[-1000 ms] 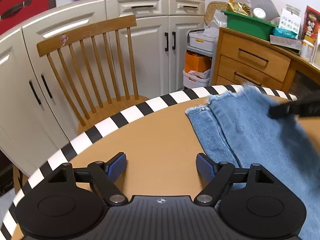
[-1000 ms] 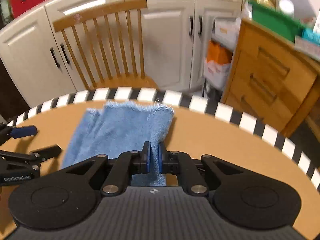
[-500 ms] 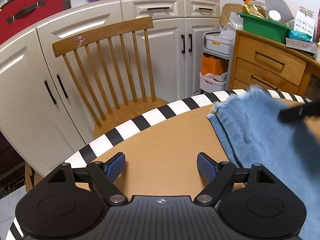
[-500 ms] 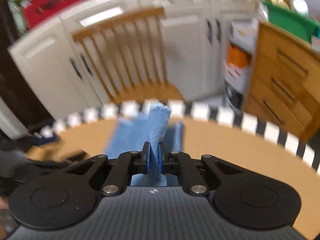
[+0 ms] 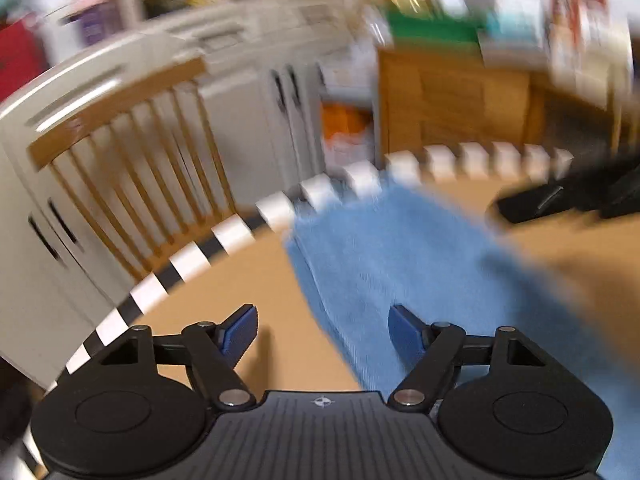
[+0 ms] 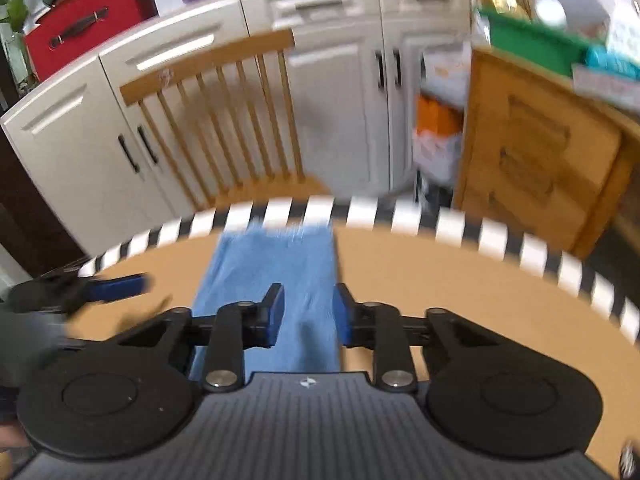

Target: Fold clothes

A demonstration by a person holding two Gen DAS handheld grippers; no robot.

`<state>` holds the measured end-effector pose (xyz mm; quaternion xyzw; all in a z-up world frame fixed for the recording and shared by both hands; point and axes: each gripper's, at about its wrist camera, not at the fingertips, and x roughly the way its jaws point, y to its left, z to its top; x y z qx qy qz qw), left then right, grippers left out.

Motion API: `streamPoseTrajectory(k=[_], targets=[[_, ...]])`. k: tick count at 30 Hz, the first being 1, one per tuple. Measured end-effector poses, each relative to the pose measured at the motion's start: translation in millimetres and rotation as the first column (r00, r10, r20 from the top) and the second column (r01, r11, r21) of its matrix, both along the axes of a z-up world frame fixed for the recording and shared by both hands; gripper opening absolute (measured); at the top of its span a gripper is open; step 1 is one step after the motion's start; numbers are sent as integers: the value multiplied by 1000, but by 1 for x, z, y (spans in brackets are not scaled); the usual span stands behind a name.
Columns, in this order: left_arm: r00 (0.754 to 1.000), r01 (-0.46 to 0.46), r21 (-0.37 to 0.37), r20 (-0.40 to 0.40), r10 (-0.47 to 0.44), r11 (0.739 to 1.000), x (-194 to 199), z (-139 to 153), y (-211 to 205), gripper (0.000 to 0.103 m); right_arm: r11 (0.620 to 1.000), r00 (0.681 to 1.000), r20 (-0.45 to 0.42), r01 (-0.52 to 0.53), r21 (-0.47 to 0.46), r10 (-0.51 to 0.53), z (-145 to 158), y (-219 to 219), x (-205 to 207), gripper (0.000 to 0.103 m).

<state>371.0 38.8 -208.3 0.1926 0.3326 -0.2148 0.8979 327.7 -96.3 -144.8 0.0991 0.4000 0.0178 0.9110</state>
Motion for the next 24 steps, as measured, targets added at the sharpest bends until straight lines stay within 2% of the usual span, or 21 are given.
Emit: streamPoseTrajectory(k=[1, 2, 3, 6, 9, 11, 13, 16, 18, 19, 22, 24], targets=[[1000, -1, 25, 9, 1, 1000, 1, 2, -2, 84, 1000, 1000, 5, 6, -1, -6, 8, 2, -19, 34], [1000, -3, 44, 12, 3, 999, 1, 4, -3, 82, 1000, 1000, 14, 13, -4, -13, 18, 5, -41, 43], [1000, -10, 40, -9, 10, 999, 3, 9, -2, 75, 1000, 1000, 24, 20, -6, -19, 27, 7, -62, 45], [999, -41, -36, -37, 39, 999, -9, 35, 8, 73, 997, 996, 86, 43, -61, -38, 63, 13, -131, 46], [995, 55, -144, -72, -66, 988, -53, 61, 14, 73, 990, 989, 103, 115, -82, -107, 88, 12, -212, 45], [978, 132, -207, -130, -161, 969, -97, 69, 16, 74, 978, 983, 47, 181, -108, -176, 84, 17, -251, 42], [948, 209, -238, -190, -256, 948, -143, 67, 19, 74, 968, 972, -50, 225, -107, -231, 65, 29, -286, 42], [886, 331, -243, -253, -389, 912, -213, 54, 19, 74, 929, 921, -141, 348, -127, -364, 37, 53, -341, 42], [859, 392, -205, -268, -437, 897, -247, 37, 15, 74, 892, 884, -129, 434, -130, -449, 31, 73, -382, 47], [854, 418, -177, -259, -451, 891, -260, 28, 13, 77, 872, 865, -122, 471, -134, -486, 27, 82, -401, 51], [875, 450, -94, -153, -460, 888, -281, 18, 9, 88, 805, 792, -145, 576, -144, -593, 7, 102, -445, 47], [879, 443, -86, -153, -452, 892, -281, 19, 8, 92, 765, 740, -195, 617, -182, -644, -13, 113, -466, 45]])
